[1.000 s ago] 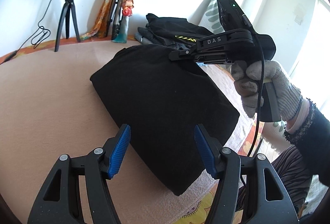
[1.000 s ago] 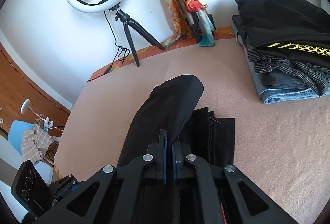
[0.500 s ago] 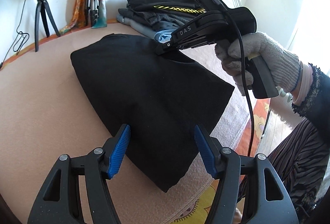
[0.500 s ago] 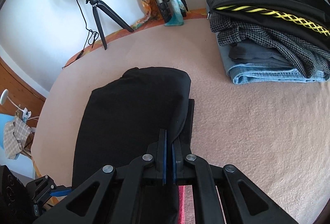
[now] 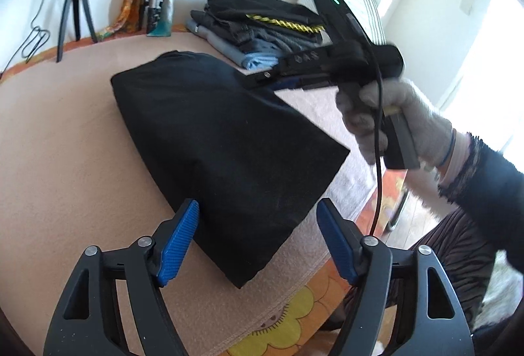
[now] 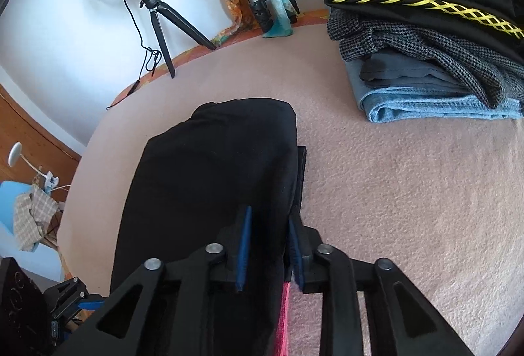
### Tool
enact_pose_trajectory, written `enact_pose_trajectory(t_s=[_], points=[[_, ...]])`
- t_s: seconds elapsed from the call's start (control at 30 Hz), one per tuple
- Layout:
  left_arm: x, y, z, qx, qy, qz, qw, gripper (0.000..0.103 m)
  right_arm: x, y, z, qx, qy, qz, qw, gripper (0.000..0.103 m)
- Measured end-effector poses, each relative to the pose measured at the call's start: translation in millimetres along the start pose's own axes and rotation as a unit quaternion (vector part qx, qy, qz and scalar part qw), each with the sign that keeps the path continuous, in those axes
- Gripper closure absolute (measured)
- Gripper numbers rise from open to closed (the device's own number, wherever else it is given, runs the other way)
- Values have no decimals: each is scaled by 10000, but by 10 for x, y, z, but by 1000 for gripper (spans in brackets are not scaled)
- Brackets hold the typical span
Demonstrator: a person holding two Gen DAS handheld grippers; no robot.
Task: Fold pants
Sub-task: 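Grasp the folded black trousers bundle with the right gripper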
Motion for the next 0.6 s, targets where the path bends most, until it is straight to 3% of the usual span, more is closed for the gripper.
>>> enact_pose_trajectory(t_s=[0.1, 0.2, 0.4, 0.6], points=[[92, 103, -93, 310, -143, -46, 9994, 29, 34, 2, 49, -83, 21, -292, 9995, 63], [143, 180, -189, 464, -236, -241, 9984, 29, -16, -5, 104, -111, 189, -319, 9993, 55], [228, 229, -357, 443, -454, -547, 9965, 29, -109, -23, 170, -160, 364, -381, 9985, 47], [137, 251, -433, 428, -446, -527, 9967, 29, -114, -53, 196, -247, 368, -480, 9979, 44]])
Point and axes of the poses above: each gripper's, at about its wrist camera, not at the fingertips, and x roughly against the way its jaws point, y to its left, z to its underside, the point moved 4 cm from there along -x, roughly the way its jaws point, and after that the axes turned 3 degrees about -x, right-handed, at the moved point
